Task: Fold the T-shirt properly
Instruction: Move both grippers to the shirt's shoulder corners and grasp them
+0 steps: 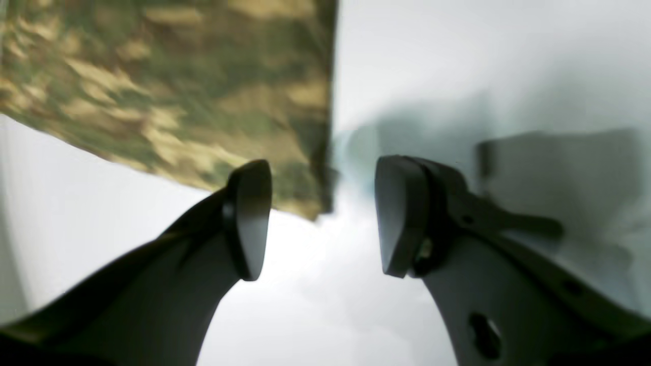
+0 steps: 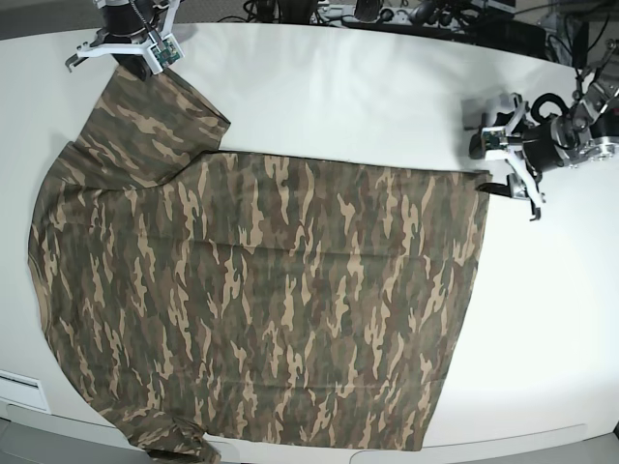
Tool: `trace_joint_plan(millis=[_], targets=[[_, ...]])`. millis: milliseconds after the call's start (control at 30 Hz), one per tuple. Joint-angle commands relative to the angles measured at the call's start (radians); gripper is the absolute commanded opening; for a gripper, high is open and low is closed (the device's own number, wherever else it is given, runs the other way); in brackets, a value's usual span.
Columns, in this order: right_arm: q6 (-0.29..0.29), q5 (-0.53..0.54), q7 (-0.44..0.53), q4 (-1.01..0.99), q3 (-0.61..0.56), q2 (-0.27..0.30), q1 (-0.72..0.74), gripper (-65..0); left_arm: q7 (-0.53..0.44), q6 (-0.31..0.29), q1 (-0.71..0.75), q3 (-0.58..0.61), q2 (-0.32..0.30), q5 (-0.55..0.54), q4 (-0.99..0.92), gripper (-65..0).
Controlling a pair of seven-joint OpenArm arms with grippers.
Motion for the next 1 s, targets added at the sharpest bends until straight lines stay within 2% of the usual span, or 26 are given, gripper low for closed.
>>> trace_joint_plan(millis=[0,167,400,567,767,967], targets=[[-0.008,-0.011,0.014,0.013,0.002,0.006,-0.009,-65.0,0.03,-0.003,-0.024,0.036,-0.019,0.032,0.002,-30.7],[-0.007,-0.011,0.014,0.013,0.002,0.006,-0.009,-65.0,0.09,0.005,-0.136,0.19,-0.019,0.045,0.0,-30.7],[-0.008,-0.011,0.014,0.013,0.002,0.006,-0.011,-65.0,0.088,0.011,-0.255,0.306,-0.019,0.065,-0.068,-30.8],[-0.008,-0.011,0.014,0.013,0.002,0.006,-0.011,-65.0,0.084,0.003,-0.296,0.354,-0.033,0.072,-0.103,-31.0],[-0.008,-0.011,0.014,0.013,0.002,0.006,-0.012,-65.0,0.084,0.003,-0.296,0.357,-0.056,0.093,-0.103,-31.0],[-0.008,-0.01,0.022,0.013,0.002,0.006,-0.011,-65.0,0.048,0.003,-0.296,0.357,-0.047,0.092,-0.104,-31.2]])
